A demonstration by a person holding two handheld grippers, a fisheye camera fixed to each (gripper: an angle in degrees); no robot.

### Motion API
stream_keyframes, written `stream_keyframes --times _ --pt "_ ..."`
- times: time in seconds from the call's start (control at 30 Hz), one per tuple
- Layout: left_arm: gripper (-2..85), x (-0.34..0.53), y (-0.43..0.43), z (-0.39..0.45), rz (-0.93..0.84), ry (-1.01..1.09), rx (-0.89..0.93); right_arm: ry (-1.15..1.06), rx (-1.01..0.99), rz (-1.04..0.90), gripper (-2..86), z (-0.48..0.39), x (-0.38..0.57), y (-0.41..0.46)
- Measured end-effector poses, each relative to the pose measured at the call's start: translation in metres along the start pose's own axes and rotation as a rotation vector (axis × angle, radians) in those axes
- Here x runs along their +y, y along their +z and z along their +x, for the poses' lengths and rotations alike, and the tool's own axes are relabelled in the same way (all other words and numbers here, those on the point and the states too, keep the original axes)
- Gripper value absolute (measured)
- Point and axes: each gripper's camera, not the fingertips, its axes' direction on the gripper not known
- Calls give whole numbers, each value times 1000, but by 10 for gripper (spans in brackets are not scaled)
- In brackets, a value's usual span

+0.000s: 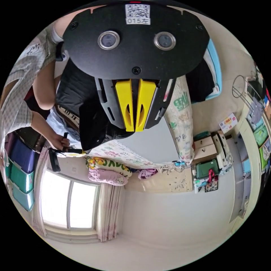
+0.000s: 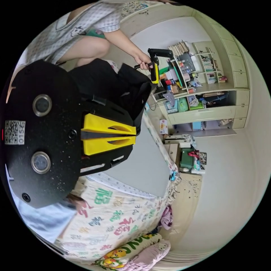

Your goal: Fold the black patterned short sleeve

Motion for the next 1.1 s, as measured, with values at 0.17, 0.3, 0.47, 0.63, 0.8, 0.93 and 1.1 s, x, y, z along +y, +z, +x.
stream_keyframes --times 0.17,0.3,0.47,0.63,0.8,0.93,1.1 --pt "0 -87 64 -59 98 -60 -103 74 130 60 1 70 -107 67" --pt "16 -109 123 -111 64 -318 -150 240 315 -51 37 136 -162 172" --pt "45 -60 133 -105 42 -328 -135 216 77 -9 65 130 -99 192" --pt "43 -2 117 -68 -136 -203 -60 -47 -8 -190 73 78 23 212" --pt "73 8 141 -32 -305 -123 -21 -238 60 -363 123 37 56 274" --pt "77 -1 197 -22 -443 -167 66 -264 84 -541 33 45 55 333" --pt "23 -13 222 -40 -491 -231 127 -159 173 -582 -7 103 46 359"
